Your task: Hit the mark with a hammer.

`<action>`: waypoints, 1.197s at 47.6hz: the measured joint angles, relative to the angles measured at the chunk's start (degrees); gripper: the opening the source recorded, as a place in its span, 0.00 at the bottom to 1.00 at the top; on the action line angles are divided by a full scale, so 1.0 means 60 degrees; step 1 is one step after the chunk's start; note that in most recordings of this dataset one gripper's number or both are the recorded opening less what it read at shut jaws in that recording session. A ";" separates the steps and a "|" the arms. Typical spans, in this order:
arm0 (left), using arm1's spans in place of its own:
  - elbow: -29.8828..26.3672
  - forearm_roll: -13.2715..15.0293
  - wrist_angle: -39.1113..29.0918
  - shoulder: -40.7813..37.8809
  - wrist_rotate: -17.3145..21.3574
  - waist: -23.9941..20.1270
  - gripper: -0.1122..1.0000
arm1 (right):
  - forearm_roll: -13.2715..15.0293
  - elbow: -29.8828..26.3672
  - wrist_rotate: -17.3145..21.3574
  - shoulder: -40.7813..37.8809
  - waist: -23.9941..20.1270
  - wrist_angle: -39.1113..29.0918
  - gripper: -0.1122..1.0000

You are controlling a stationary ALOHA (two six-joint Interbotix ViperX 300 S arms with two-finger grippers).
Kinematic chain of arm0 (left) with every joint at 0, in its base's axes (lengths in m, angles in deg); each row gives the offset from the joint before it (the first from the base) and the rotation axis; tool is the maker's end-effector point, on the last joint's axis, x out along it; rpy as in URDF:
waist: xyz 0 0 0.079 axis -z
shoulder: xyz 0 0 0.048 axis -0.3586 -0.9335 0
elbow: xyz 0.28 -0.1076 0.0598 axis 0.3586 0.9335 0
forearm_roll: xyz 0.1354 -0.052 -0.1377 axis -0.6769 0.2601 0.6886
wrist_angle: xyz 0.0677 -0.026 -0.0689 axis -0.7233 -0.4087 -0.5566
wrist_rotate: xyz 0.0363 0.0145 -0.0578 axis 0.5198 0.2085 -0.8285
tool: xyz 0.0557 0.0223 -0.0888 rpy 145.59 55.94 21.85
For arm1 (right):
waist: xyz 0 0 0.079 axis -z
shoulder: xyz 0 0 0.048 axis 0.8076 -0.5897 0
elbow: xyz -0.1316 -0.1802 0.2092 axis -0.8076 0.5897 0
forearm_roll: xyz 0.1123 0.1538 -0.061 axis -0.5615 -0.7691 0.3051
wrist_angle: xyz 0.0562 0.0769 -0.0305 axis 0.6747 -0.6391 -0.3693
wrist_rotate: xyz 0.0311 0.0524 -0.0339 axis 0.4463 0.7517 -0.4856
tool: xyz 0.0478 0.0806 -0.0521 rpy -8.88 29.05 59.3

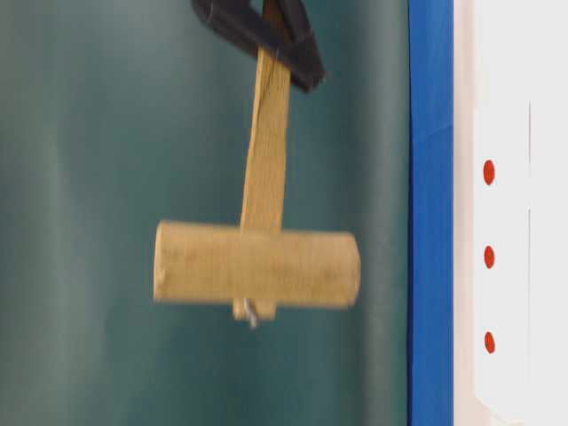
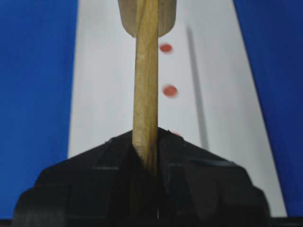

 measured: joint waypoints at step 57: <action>-0.1362 0.0044 0.2798 -0.4570 -0.0278 -0.0059 0.94 | 0.0322 -0.2109 -0.0029 -0.2168 -0.0234 -0.0249 0.12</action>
